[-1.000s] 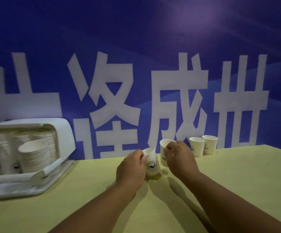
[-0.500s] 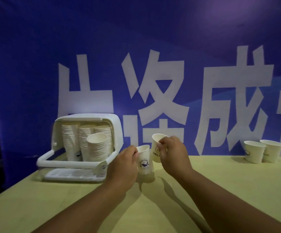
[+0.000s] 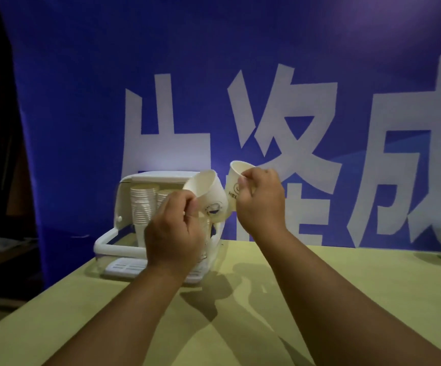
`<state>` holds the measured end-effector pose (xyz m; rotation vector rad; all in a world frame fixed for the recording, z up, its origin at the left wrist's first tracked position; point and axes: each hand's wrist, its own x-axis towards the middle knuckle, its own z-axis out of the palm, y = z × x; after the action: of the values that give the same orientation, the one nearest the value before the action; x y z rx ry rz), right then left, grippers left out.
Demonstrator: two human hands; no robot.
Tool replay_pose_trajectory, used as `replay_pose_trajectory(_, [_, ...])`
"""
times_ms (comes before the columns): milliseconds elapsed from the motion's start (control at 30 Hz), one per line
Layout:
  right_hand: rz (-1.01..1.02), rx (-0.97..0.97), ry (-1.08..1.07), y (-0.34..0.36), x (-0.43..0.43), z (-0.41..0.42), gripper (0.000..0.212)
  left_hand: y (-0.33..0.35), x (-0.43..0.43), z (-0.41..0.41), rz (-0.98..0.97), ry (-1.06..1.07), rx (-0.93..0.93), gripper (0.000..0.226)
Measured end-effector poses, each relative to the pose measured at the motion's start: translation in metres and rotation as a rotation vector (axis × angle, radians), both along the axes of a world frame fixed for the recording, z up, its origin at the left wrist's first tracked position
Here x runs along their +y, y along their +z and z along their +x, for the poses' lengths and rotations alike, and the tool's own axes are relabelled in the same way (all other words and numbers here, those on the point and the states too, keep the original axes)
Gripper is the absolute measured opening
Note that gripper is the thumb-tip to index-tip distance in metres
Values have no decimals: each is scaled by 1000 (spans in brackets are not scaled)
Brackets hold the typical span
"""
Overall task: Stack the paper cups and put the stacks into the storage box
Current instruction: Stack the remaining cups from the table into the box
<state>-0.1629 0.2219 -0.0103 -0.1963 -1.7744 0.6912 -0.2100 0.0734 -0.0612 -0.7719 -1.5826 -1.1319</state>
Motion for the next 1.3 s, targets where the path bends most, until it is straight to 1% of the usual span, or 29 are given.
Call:
replay_pose_trajectory(100, [-63, 3, 71, 8, -10, -12, 5, 4, -16, -16, 35, 102, -30, 19])
replay_pose_trajectory(200, [-30, -40, 88, 3, -9, -18, 5, 2, -25, -30, -8, 179, -100, 16])
replay_pose_trajectory(300, [-30, -40, 92, -1, -5, -18, 11, 1, -25, -35, -119, 229, -147, 13])
replay_pose_trajectory(400, [-43, -58, 107, -1, -3, -16, 12, 3, -24, -35, -228, 305, -155, 12])
replay_pose_trajectory(467, [-41, -70, 119, -1, -3, -16, 13, 6, -25, -36, -346, 346, -185, 12])
replay_pose_trajectory(567, [-47, -53, 135, -1, -5, -15, 11, 4, -22, -36, -534, 421, -274, 26])
replay_pose_trajectory(633, [-52, -34, 167, 0, -8, -14, 11, 2, -21, -37, -566, 362, -318, 32])
replay_pose_trajectory(733, [-42, 1, 203, 1, -14, -15, 17, -2, -21, -39, -541, 149, -390, 15])
replay_pose_trajectory(833, [1, -24, 238, -2, -19, -19, 18, -5, -18, -39, -489, 50, -487, 36])
replay_pose_trajectory(900, [78, -78, 223, -5, -21, -20, 12, -8, -16, -38, -412, 8, -527, 49])
replay_pose_trajectory(967, [152, -117, 193, -7, -22, -20, 6, -12, -13, -39, -325, -58, -549, 62])
replay_pose_trajectory(1033, [201, -132, 176, -5, -23, -18, 9, -13, -11, -39, -262, -110, -548, 78])
replay_pose_trajectory(1100, [283, -168, 159, -4, -25, -16, 10, -13, -10, -38, -244, -116, -514, 91])
replay_pose_trajectory(1200, [397, -302, 117, -6, -27, -16, 20, -13, -9, -38, -224, -120, -489, 100])
replay_pose_trajectory(1300, [341, -377, 154, -10, -27, -19, 24, -13, -11, -39, -218, -113, -491, 102])
